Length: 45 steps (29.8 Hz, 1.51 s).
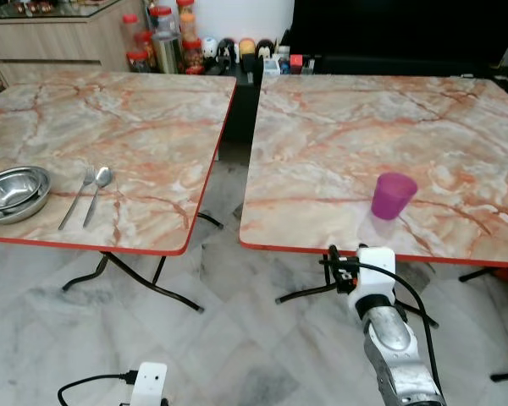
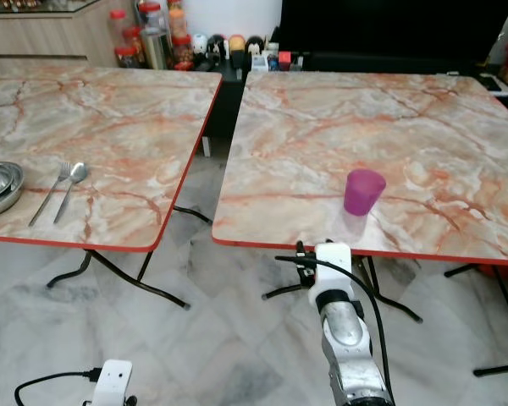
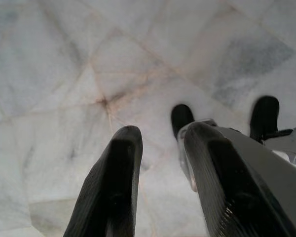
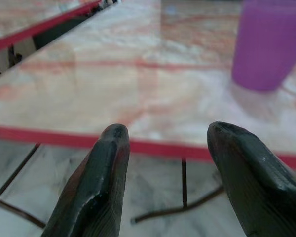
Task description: Setting the table
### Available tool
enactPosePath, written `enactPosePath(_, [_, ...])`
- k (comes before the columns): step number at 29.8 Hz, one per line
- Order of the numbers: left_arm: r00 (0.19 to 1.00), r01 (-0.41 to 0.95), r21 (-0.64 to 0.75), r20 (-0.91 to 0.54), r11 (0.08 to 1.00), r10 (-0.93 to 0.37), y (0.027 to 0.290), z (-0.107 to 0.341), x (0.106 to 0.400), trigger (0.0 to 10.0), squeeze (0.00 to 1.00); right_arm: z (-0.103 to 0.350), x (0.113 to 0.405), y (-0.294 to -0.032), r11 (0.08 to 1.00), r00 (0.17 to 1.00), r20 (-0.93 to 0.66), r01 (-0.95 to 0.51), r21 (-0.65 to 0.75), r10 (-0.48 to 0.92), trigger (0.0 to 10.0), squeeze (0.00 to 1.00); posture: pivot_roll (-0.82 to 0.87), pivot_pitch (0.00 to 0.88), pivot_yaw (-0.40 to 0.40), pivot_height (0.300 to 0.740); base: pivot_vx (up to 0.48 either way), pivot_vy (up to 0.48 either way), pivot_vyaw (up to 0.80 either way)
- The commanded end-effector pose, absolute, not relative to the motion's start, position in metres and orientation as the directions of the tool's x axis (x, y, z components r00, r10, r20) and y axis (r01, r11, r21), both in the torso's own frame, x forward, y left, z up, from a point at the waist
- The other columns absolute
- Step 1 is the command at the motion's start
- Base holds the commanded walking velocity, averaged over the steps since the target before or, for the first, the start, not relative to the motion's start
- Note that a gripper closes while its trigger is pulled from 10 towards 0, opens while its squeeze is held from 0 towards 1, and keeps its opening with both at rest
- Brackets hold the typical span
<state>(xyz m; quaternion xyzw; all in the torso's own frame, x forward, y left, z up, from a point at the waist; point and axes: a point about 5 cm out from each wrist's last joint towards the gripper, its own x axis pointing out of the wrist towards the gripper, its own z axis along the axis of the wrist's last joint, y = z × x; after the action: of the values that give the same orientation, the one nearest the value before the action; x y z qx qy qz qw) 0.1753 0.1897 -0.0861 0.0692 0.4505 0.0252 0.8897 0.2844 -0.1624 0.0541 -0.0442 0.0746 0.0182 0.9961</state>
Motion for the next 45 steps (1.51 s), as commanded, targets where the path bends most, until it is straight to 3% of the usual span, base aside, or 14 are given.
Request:
enactPosePath(1, [0.591, 0.026, 0.149, -0.800, 0.988, 0.105, 0.190, -0.086, 0.175, 10.0, 0.00, 0.046, 0.282, -0.164, 0.996, 0.983, -0.183, -0.039, -0.083, 0.024, 10.0, 0.00, -0.04, 0.070, -0.021, 0.740, 0.000, 0.000, 0.00])
enactPosePath(5, [0.591, 0.022, 0.148, -0.800, 0.989, 0.107, 0.190, -0.086, 0.175, 10.0, 0.00, 0.034, 0.277, -0.169, 0.996, 0.972, -0.236, -0.027, -0.084, 0.006, 10.0, 0.00, -0.04, 0.075, -0.020, 0.740, 0.000, 0.000, 0.00])
enactPosePath(11, [0.593, 0.009, 0.148, -0.797, 0.989, 0.114, 0.191, -0.086, 0.176, 10.0, 0.00, -0.012, 0.262, -0.185, 0.997, 0.879, -0.472, 0.032, -0.076, -0.064, 10.0, 0.00, -0.04, 0.083, -0.016, 0.740, 0.000, 0.000, 0.00])
enactPosePath(16, [0.596, 0.003, 0.148, -0.794, 0.989, 0.117, 0.191, -0.086, 0.176, 10.0, 0.00, -0.019, 0.259, -0.187, 0.997, 0.857, -0.510, 0.036, -0.073, -0.068, 10.0, 0.00, -0.04, 0.083, -0.014, 0.740, 0.000, 0.000, 0.00])
enactPosePath(18, [0.594, 0.001, 0.147, -0.795, 0.989, 0.118, 0.193, -0.085, 0.176, 10.0, 0.00, -0.047, 0.236, -0.188, 0.998, 0.760, -0.648, 0.023, -0.058, -0.055, 10.0, 0.00, -0.03, 0.079, -0.012, 0.740, 0.000, 0.000, 0.00])
enactPosePath(24, [0.595, 0.014, 0.146, -0.797, 0.989, 0.109, 0.190, -0.085, 0.177, 10.0, 0.00, -0.065, 0.214, -0.192, 0.997, 0.677, -0.732, 0.029, -0.069, -0.070, 10.0, 0.00, -0.03, 0.074, -0.011, 0.740, 0.000, 0.000, 0.00])
enactPosePath(28, [0.597, 0.015, 0.146, -0.795, 0.989, 0.108, 0.188, -0.085, 0.179, 10.0, 0.00, -0.082, 0.187, -0.191, 0.996, 0.579, -0.811, 0.032, -0.086, -0.089, 10.0, 0.00, -0.02, 0.071, -0.024, 0.740, 0.000, 0.000, 0.00])
enactPosePath(32, [0.591, 0.006, 0.143, -0.799, 0.990, 0.112, 0.188, -0.085, 0.178, 10.0, 0.00, -0.084, 0.184, -0.183, 0.995, 0.570, -0.821, -0.053, -0.089, -0.043, 10.0, 0.00, -0.03, 0.067, -0.029, 0.740, 0.000, 0.000, 0.00])
enactPosePath(42, [0.585, 0.007, 0.138, -0.804, 0.990, 0.108, 0.187, -0.087, 0.176, 10.0, 0.00, -0.086, 0.178, -0.187, 0.991, 0.550, -0.835, -0.091, -0.096, -0.031, 10.0, 0.00, -0.03, 0.060, -0.040, 0.740, 0.000, -0.050, 0.00])
enactPosePath(45, [0.577, 0.008, 0.129, -0.810, 0.992, 0.101, 0.186, -0.088, 0.174, 10.0, 0.00, -0.087, 0.178, -0.189, 0.972, 0.545, -0.837, -0.166, -0.165, -0.049, 10.0, 0.00, -0.02, 0.051, -0.042, 0.740, 0.000, -0.284, 0.23])
